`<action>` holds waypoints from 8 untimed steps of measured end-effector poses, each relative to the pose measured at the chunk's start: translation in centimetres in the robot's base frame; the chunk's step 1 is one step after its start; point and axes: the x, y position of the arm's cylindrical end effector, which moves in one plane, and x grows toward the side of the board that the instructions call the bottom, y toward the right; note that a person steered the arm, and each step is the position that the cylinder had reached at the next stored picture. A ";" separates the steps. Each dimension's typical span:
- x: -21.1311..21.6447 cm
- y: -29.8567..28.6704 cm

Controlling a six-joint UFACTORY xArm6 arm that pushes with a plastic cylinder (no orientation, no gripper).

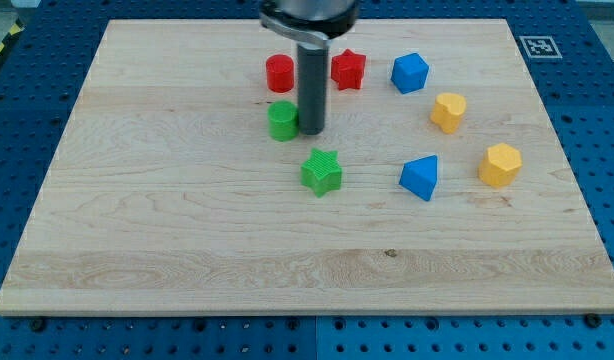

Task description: Move the green circle towards the left center

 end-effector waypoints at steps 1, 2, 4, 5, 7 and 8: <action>0.0 -3.5; 0.0 -7.2; -1.9 -10.1; -2.0 -10.5; -4.1 -10.5; -4.2 -11.8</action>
